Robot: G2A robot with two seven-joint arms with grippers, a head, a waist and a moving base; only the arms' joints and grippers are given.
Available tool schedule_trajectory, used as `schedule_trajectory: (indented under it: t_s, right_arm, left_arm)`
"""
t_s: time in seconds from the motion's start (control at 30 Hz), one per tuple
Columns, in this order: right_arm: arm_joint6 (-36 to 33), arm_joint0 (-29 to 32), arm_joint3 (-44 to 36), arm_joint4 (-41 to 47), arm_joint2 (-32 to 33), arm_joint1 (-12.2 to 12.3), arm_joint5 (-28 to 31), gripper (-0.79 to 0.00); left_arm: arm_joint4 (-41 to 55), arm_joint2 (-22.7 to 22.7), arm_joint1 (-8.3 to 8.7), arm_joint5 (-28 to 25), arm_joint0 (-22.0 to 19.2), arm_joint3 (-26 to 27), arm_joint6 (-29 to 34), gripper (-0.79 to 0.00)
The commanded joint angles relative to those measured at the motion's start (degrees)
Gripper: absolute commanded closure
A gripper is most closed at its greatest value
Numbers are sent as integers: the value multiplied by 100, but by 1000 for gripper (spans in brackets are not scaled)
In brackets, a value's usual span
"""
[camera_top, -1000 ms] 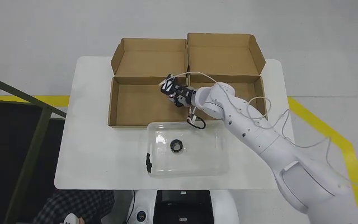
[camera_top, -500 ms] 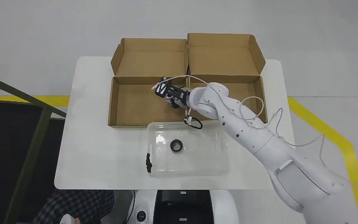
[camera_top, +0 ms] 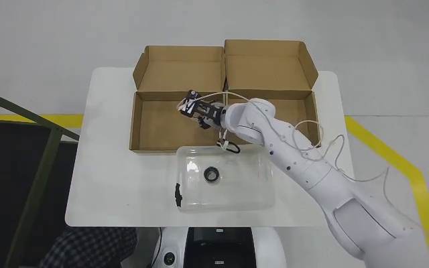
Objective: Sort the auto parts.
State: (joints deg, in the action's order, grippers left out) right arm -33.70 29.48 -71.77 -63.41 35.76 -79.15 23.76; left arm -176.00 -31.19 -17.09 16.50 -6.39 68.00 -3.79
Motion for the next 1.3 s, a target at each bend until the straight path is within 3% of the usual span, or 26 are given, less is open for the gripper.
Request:
schedule_trajectory:
  t_s: [0.0,0.33,0.67,1.1,1.27]
  right_arm:
    - [-72,244,-489,-91,208,116,123,-320]
    - [-435,1806,-2677,-326,1264,678,1196,-354]
    - [-579,2976,-3752,-554,1789,1004,2179,-379]
    - [-406,3403,-3524,-1052,1935,1156,2441,-391]
    - [-318,3408,-3401,-1107,1916,1178,2482,-468]
  left_arm:
    - [0,0,0,0,0,0,0,-785]
    - [0,0,0,0,0,0,0,-785]
    - [0,0,0,0,0,0,0,-785]
    - [0,0,0,0,0,0,0,-785]
    - [0,0,0,0,0,0,0,-785]
